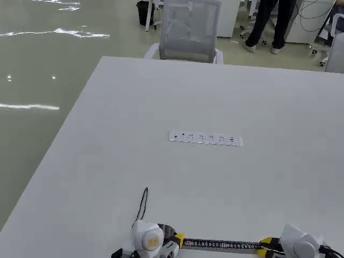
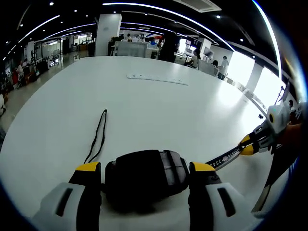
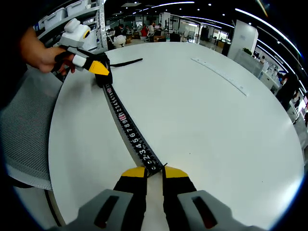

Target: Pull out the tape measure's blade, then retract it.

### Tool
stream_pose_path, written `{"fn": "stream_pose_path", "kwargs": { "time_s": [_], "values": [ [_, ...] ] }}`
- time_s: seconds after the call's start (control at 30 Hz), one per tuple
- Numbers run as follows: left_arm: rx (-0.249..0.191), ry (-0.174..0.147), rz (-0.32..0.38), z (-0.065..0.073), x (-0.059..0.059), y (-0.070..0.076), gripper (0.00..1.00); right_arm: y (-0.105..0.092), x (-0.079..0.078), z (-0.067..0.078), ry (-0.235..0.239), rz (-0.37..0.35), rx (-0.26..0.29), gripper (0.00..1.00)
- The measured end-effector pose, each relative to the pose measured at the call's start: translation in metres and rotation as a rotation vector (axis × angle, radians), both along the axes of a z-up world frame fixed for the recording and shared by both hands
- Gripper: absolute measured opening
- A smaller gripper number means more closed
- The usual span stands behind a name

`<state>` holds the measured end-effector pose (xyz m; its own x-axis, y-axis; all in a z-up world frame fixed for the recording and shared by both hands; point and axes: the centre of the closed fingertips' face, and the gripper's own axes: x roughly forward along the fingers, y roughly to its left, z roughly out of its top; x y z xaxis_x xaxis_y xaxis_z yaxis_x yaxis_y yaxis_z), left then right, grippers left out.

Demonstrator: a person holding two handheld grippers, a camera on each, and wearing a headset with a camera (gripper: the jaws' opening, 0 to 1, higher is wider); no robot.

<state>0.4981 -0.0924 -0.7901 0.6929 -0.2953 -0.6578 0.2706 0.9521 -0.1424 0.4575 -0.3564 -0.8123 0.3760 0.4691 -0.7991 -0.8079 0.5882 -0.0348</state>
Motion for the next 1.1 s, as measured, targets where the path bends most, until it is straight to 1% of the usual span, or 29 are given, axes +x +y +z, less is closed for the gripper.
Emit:
{"fn": "stream_pose_path", "kwargs": {
  "time_s": [0.03, 0.07, 0.13, 0.2, 0.3, 0.4, 0.47, 0.5, 0.6, 0.77, 0.9, 0.93, 1.03, 1.1],
  "values": [
    [0.007, 0.006, -0.015, -0.0011, -0.0017, -0.002, 0.68, -0.0003, 0.0, -0.0001, 0.0, 0.0, 0.0, 0.11],
    [0.051, 0.002, -0.035, -0.0016, -0.0026, -0.0004, 0.66, -0.0005, -0.0001, -0.0003, 0.001, 0.0, -0.001, 0.11],
    [0.046, -0.001, -0.034, -0.0013, -0.0031, -0.0017, 0.66, 0.0001, -0.0006, 0.001, 0.0, 0.001, -0.002, 0.11],
    [0.053, -0.005, -0.037, -0.0011, -0.0029, 0.0001, 0.66, 0.0001, -0.0009, 0.0013, -0.002, 0.0, -0.005, 0.11],
    [0.048, -0.003, -0.028, -0.0009, -0.0024, 0.0006, 0.66, 0.0002, -0.0005, 0.0013, -0.003, -0.001, -0.007, 0.11],
    [0.027, 0.007, -0.014, -0.0009, -0.0014, 0.0019, 0.66, -0.0007, 0.0002, 0.0005, -0.003, -0.002, -0.007, 0.11],
    [-0.039, 0.023, 0.044, 0.0009, -0.0001, 0.0019, 0.66, -0.0011, 0.0003, 0.0002, -0.003, -0.004, -0.007, 0.11],
    [-0.053, 0.026, 0.06, 0.0015, 0.0011, 0.0028, 0.66, -0.0011, 0.0002, 0.0002, -0.004, -0.004, -0.008, 0.11],
    [-0.015, 0.028, 0.04, 0.0013, -0.0001, 0.0017, 0.66, -0.0011, 0.0002, 0.0002, -0.004, -0.006, -0.01, 0.11],
    [0.01, 0.035, 0.035, 0.0027, -0.0015, 0.002, 0.65, -0.0015, 0.0003, 0.0012, -0.005, -0.01, -0.017, 0.11],
    [0.028, 0.037, 0.025, 0.0005, -0.0015, 0.003, 0.64, -0.0011, 0.0002, 0.002, -0.005, -0.013, -0.022, 0.1],
    [0.033, 0.045, 0.014, 0.0001, -0.0021, 0.003, 0.64, -0.0009, 0.0003, 0.0017, -0.005, -0.014, -0.023, 0.1],
    [0.036, 0.05, 0.007, -0.0001, -0.0023, 0.003, 0.63, -0.0005, 0.0005, 0.0022, -0.006, -0.015, -0.025, 0.1],
    [0.041, 0.045, 0.002, 0.0001, -0.0024, 0.0029, 0.63, -0.0001, 0.001, 0.0019, -0.006, -0.017, -0.027, 0.1]
  ]
}}
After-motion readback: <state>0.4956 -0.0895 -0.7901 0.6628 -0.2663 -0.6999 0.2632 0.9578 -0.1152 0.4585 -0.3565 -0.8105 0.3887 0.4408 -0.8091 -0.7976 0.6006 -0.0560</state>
